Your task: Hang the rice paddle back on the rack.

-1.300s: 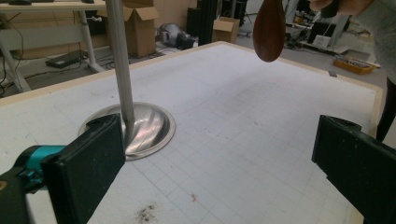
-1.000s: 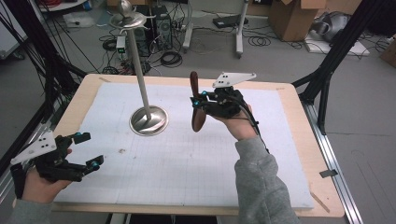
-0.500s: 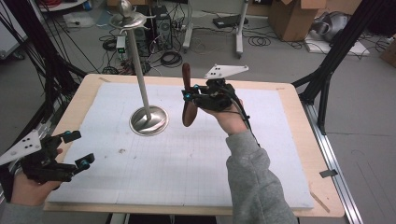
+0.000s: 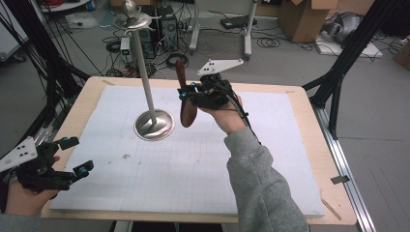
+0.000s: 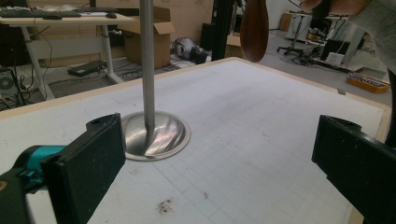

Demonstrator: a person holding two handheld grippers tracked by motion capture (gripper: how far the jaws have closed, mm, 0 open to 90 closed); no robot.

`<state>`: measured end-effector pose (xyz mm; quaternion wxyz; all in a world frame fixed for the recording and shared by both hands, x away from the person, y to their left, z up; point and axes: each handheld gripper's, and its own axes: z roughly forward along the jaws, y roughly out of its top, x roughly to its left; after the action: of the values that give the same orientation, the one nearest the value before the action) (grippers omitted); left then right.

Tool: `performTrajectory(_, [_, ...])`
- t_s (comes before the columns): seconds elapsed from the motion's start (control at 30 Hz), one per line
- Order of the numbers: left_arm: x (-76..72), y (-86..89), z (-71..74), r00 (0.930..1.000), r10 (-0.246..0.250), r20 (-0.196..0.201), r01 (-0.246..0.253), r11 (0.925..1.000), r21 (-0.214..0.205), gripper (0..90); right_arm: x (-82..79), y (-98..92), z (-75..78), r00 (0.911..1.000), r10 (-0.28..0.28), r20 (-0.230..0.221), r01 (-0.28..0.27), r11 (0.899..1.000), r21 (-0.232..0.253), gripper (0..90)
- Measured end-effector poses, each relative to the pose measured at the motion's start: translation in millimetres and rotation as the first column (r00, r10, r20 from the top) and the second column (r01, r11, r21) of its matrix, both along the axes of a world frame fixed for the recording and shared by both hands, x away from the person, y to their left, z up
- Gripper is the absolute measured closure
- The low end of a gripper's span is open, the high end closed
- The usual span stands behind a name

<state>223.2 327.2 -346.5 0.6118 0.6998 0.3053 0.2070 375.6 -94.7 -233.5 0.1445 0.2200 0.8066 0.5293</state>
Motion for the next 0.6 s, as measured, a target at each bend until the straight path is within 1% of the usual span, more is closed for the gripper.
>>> performTrajectory(0.1, [-0.9, 0.8, -0.5, 1.0, 0.004, -0.002, -0.004, 1.0, -0.001, 3.1, 1.0, 2.2, 4.0, 1.0, 0.004, 0.003, -0.004, 1.0, -0.001, 77.7])
performTrajectory(0.13, [-1.5, 1.6, -0.6, 1.0, 0.004, -0.004, -0.004, 1.0, -0.002, 3.1, 1.6, 4.0, 7.4, 1.0, 0.0, 0.001, 0.0, 1.0, 0.006, 77.7])
performTrajectory(0.23, [-1.8, 2.7, -0.8, 1.0, 0.005, -0.006, -0.005, 1.0, -0.002, 3.1, 2.6, 5.8, 10.2, 1.0, 0.001, 0.001, -0.001, 1.0, 0.011, 77.7])
performTrajectory(0.27, [-1.9, 3.0, -1.0, 1.0, 0.005, -0.008, -0.005, 1.0, -0.004, 3.1, 3.1, 8.0, 13.8, 1.0, -0.005, 0.008, 0.005, 1.0, 0.008, 77.7])
performTrajectory(0.3, [-2.1, 3.5, -1.2, 0.9999, 0.005, -0.009, -0.005, 1.0, -0.003, 3.1, 3.1, 8.0, 13.8, 1.0, -0.005, 0.008, 0.005, 1.0, 0.008, 77.7])
performTrajectory(0.4, [-2.5, 4.0, -2.0, 0.9999, 0.008, -0.011, -0.008, 1.0, -0.002, 3.1, 3.9, 12.0, 20.6, 0.9998, -0.009, 0.018, 0.009, 1.0, 0.019, 77.7])
performTrajectory(0.6, [-4.3, 3.9, -2.6, 0.9999, 0.007, -0.015, -0.007, 1.0, -0.001, 3.1, 8.0, 18.6, 23.1, 0.9997, -0.014, 0.021, 0.013, 1.0, 0.023, 77.7])
